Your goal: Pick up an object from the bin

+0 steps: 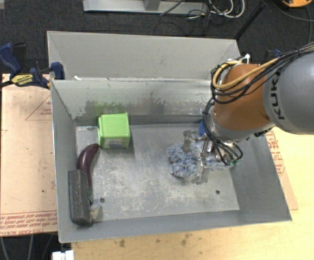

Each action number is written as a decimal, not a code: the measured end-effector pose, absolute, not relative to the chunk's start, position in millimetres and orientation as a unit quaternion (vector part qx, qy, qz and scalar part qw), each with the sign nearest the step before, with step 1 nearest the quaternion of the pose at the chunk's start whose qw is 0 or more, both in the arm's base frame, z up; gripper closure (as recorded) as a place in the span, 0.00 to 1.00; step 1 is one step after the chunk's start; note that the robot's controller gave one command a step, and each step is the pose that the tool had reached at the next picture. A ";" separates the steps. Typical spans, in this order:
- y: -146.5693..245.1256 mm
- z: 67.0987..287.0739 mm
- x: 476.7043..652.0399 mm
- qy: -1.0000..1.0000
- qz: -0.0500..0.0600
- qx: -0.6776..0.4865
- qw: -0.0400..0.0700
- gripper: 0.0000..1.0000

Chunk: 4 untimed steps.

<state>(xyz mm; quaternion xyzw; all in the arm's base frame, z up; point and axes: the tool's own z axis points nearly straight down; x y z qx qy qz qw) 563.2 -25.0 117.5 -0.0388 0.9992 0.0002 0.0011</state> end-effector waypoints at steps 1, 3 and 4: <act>-39.5 71.7 569.3 1.000 0.001 0.006 0.004 1.00; -41.3 115.2 561.6 1.000 0.001 0.007 -0.003 1.00; -37.1 335.8 580.3 1.000 0.000 0.001 0.001 1.00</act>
Offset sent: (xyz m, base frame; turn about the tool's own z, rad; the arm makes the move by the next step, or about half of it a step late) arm 0.0000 0.0000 0.0000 0.0000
